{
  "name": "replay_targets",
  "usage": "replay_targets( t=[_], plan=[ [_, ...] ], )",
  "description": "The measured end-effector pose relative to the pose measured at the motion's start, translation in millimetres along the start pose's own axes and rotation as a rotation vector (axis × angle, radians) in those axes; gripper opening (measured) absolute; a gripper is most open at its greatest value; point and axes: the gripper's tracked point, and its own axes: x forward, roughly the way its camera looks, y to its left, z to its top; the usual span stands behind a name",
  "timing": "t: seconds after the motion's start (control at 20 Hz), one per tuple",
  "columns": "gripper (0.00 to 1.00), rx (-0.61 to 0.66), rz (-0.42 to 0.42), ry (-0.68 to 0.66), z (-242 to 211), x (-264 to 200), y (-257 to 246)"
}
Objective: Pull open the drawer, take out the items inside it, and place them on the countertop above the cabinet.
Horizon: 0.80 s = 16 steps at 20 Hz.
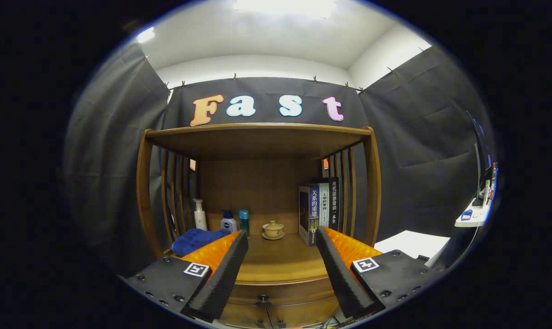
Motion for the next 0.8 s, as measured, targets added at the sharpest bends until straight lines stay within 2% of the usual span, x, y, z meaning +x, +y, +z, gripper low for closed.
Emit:
replay_targets(
  t=[0.4,0.8],
  plan=[
    [0.98,0.026,0.049,0.026,-41.6,6.6,20.4],
    [0.98,0.024,0.078,0.117,-122.1,12.7,31.7]
  ],
)
